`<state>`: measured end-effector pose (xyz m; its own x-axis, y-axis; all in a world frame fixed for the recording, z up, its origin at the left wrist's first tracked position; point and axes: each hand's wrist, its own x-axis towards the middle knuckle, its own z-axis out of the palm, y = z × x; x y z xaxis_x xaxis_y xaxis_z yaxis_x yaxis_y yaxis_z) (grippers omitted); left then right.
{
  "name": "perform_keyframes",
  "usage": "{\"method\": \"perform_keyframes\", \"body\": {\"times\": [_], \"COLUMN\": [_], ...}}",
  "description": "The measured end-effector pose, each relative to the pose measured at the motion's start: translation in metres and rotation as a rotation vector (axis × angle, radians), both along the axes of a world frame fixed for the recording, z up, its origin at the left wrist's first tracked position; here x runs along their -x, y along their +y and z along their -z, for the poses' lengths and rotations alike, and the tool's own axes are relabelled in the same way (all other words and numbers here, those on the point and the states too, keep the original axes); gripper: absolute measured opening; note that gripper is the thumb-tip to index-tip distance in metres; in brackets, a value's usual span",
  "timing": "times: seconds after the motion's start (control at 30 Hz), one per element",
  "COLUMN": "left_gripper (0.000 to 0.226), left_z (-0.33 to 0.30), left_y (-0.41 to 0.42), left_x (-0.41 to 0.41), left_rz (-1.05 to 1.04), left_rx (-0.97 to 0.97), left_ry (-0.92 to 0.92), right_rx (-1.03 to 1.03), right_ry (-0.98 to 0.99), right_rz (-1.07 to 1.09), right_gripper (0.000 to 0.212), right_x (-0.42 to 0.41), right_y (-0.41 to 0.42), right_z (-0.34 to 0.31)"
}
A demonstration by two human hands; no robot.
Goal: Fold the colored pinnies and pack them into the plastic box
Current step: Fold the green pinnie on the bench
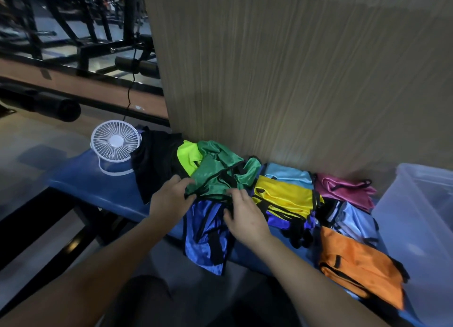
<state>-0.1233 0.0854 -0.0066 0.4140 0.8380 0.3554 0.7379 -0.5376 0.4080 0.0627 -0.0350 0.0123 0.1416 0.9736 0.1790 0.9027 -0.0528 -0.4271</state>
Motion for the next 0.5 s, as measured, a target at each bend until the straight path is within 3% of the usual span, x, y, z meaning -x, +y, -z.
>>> {"method": "perform_keyframes", "body": {"times": [0.13, 0.37, 0.5], "left_gripper": [0.002, 0.004, 0.010], "left_z": [-0.005, -0.051, -0.079], "left_y": [0.005, -0.012, -0.023], "left_x": [-0.007, -0.024, -0.022], "left_rz": [0.034, 0.091, 0.173], "left_rx": [-0.039, 0.068, 0.089], "left_ry": [-0.102, -0.377, -0.408], "right_rx": [-0.008, 0.015, 0.058], "right_ry": [0.005, -0.081, -0.123], "right_rz": [0.039, 0.089, 0.120], "right_gripper": [0.041, 0.046, 0.024], "right_x": [0.000, 0.000, 0.002], "right_y": [0.013, 0.018, 0.018], "right_z": [-0.002, -0.007, -0.013]}}
